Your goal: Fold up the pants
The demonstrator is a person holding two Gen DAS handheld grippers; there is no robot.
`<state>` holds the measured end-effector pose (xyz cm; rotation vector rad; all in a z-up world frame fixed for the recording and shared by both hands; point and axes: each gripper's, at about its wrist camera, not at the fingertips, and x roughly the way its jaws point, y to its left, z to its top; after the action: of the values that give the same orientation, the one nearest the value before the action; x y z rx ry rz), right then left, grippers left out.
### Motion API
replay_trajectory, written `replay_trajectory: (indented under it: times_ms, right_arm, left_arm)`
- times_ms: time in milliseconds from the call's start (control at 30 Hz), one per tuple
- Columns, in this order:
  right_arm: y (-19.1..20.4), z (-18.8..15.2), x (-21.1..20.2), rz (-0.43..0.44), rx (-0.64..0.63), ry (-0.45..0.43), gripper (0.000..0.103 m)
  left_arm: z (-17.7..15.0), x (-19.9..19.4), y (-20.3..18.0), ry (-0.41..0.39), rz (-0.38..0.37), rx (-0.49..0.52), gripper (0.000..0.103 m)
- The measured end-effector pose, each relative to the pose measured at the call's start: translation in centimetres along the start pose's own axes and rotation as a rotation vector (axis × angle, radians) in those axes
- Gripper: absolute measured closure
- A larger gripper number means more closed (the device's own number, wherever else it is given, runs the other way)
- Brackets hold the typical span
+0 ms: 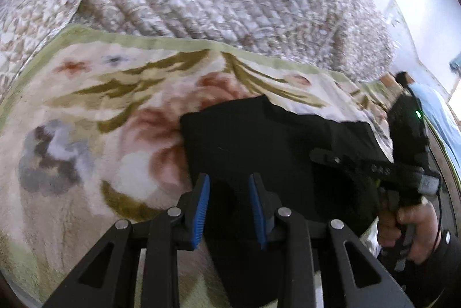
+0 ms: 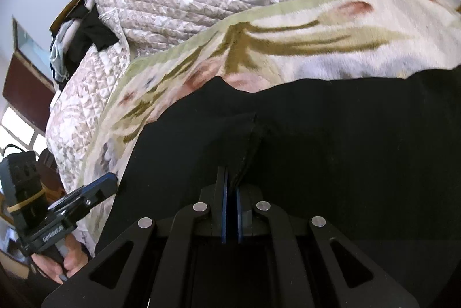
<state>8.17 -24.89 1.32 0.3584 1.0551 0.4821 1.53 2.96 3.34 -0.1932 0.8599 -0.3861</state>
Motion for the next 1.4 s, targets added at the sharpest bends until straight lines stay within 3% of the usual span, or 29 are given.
replay_trajectory:
  times_ms: [200, 300, 400, 567, 600, 633, 667, 833, 967, 1067, 1233, 1400]
  right_arm:
    - [0.5, -1.5, -2.8, -0.035, -0.050, -0.016, 0.090]
    - [0.2, -3.0, -3.9, -0.003, -0.009, -0.006, 0.069]
    - [0.1, -5.2, -4.4, 0.048, 0.019, 0.044, 0.065]
    - [0.9, -6.3, -4.0, 0.037, -0.012, 0.089, 0.069]
    - [0.9, -6.3, -3.8, 0.036, -0.007, 0.092, 0.074]
    - [1.0, -6.2, -3.4, 0.026, -0.007, 0.097, 0.092]
    - [1.1, -6.3, -3.1, 0.023, -0.014, 0.105, 0.097]
    - [0.9, -6.5, -4.9, 0.001, -0.011, 0.043, 0.098]
    - [0.0, -6.6, -4.7, -0.010, 0.018, 0.059, 0.100]
    - [0.3, -6.2, -5.9, -0.075, -0.002, 0.001, 0.099]
    - [1.1, -4.7, -6.7, -0.087, -0.048, -0.054, 0.099]
    - [3.5, -1.8, -3.6, -0.095, -0.143, -0.041, 0.099]
  left_arm:
    - [-2.3, -1.0, -1.8, 0.028, -0.039, 0.071, 0.072]
    - [-3.7, -0.5, -2.2, 0.066, -0.015, 0.085, 0.072]
    - [-3.8, -0.8, -2.2, 0.056, -0.010, 0.095, 0.073]
    - [-3.9, -0.2, -2.3, 0.071, -0.003, 0.101, 0.073]
    - [-4.0, -0.2, -2.5, 0.069, 0.008, 0.116, 0.073]
    - [-4.0, -0.1, -2.8, 0.068, 0.019, 0.132, 0.073]
    - [-4.1, -0.1, -2.9, 0.066, 0.028, 0.142, 0.073]
    - [-4.4, -0.3, -3.1, 0.065, 0.045, 0.162, 0.073]
    - [-4.3, -0.2, -3.4, 0.067, 0.054, 0.163, 0.072]
    - [-3.7, -0.5, -3.0, 0.076, 0.038, 0.128, 0.072]
    - [-0.8, 0.0, -2.2, 0.062, 0.049, 0.090, 0.072]
    - [2.7, 2.8, -1.1, 0.057, 0.095, 0.068, 0.072]
